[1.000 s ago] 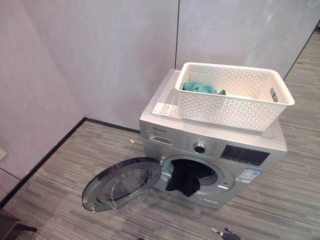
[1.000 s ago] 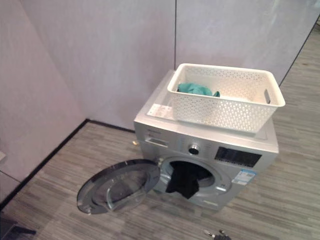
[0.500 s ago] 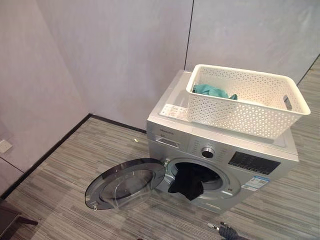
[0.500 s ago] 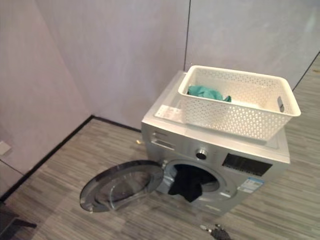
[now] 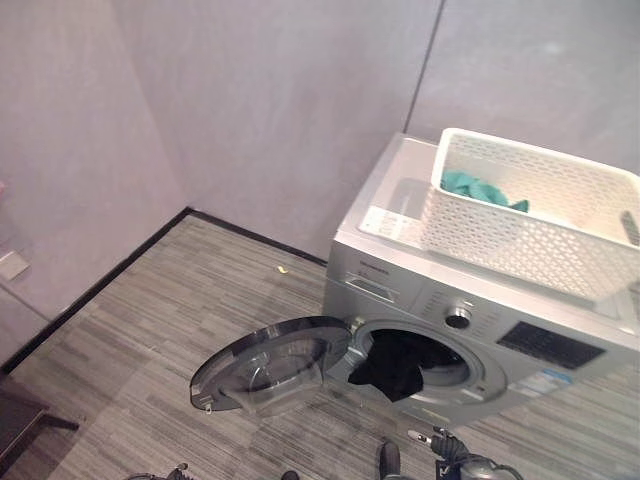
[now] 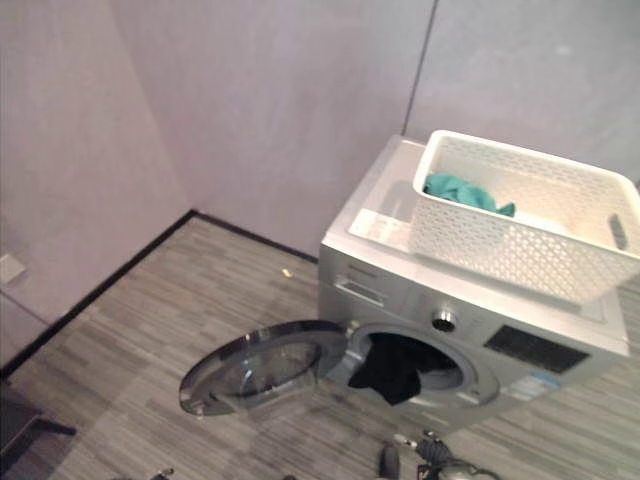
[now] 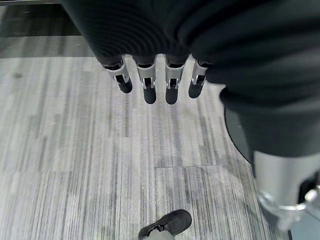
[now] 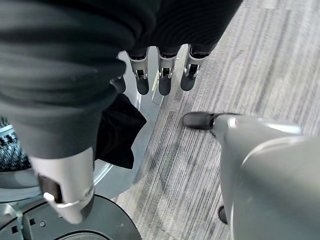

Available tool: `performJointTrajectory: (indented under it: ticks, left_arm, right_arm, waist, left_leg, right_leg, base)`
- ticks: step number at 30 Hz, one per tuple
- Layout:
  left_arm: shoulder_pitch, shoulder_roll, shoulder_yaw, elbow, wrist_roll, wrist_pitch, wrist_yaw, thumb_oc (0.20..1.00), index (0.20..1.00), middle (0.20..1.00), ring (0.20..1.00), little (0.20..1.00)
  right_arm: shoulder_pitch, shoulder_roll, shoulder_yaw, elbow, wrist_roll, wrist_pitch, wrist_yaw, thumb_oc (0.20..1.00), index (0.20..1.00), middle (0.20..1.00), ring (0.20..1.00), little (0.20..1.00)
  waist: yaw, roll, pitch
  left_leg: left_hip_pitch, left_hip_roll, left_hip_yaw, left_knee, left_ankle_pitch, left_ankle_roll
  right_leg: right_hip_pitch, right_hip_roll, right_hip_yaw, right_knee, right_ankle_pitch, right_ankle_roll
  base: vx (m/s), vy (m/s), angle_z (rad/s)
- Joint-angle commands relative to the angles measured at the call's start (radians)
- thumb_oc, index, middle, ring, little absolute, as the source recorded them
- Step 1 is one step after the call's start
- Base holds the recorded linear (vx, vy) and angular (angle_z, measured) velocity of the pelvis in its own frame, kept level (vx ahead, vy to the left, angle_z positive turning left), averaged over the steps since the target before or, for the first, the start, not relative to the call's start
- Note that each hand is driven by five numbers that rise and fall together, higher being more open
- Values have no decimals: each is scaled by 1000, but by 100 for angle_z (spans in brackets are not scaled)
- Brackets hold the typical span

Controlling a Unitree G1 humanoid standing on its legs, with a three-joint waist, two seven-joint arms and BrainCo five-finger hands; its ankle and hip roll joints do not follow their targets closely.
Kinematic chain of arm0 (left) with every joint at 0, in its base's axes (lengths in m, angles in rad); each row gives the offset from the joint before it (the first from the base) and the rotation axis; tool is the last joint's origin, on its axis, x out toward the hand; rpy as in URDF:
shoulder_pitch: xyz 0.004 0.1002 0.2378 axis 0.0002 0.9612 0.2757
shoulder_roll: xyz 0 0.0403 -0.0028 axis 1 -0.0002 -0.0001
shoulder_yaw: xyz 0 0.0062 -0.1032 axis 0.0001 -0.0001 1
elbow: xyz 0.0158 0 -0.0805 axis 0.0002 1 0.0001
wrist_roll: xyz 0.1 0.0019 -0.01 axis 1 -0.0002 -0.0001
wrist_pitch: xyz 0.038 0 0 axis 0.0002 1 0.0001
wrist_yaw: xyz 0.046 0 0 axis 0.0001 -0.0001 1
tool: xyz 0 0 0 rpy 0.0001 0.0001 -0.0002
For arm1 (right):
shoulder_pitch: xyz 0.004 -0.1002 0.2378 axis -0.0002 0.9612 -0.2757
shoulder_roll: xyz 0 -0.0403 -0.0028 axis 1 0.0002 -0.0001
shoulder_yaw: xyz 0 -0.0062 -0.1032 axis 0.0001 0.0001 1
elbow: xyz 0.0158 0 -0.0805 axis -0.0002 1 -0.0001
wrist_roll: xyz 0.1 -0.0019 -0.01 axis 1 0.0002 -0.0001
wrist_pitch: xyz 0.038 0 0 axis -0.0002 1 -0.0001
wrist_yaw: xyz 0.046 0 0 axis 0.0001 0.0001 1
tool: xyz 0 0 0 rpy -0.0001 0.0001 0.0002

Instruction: Grab the laundry basket,head to the washer,open it,put in the laundry and shut it.

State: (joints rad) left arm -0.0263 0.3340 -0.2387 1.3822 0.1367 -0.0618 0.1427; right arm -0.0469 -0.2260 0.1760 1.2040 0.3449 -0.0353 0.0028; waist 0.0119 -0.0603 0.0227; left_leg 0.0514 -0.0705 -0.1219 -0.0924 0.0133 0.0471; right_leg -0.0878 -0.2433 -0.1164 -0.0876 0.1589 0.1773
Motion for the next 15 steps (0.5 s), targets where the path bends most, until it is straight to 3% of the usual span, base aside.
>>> performJointTrajectory:
  ticks: [1,4,5,11,15]
  left_arm:
    - [-40,1,37,1,24,-20,4,1000,1000,1000,1000,1000]
    - [-34,6,48,6,21,-25,3,1000,1000,1000,1000,1000]
    - [-30,3,58,19,7,-25,3,1000,1000,1000,1000,1000]
    - [-9,-20,61,29,-18,-28,-8,1000,1000,1000,1000,1000]
    - [-11,-26,57,31,-21,-28,-11,1000,1000,1000,1000,1000]
  right_arm:
    - [-64,-22,-36,-4,-8,-15,-8,1000,1000,1000,1000,1000]
    - [-49,-21,-41,-7,-16,-18,-5,1000,1000,1000,1000,1000]
    - [-30,-16,-38,4,-26,-17,-2,1000,1000,1000,1000,1000]
    - [-2,-14,-4,22,-105,-8,-2,1000,1000,1000,1000,1000]
    - [-1,-13,3,37,-127,-6,-2,1000,1000,1000,1000,1000]
  waist:
    - [17,24,26]
    - [17,0,10]
    - [12,-14,-15]
    - [21,-14,-29]
    - [23,-9,-20]
  left_leg:
    - [44,47,62,5,-112,-34]
    - [41,49,34,5,-115,-51]
    - [24,89,9,5,-105,-80]
    - [-4,143,-35,5,-79,-124]
    - [-15,151,-48,5,-70,-131]
  right_leg:
    - [-21,-6,31,116,-78,26]
    - [0,-1,24,104,-82,27]
    - [20,24,-19,86,-90,16]
    - [83,71,-96,40,-129,-15]
    - [80,78,-109,54,-145,-23]
  base:
    - [0,0,38]
    - [93,-202,-10]
    - [113,-296,37]
    - [71,-183,44]
    - [15,-53,16]
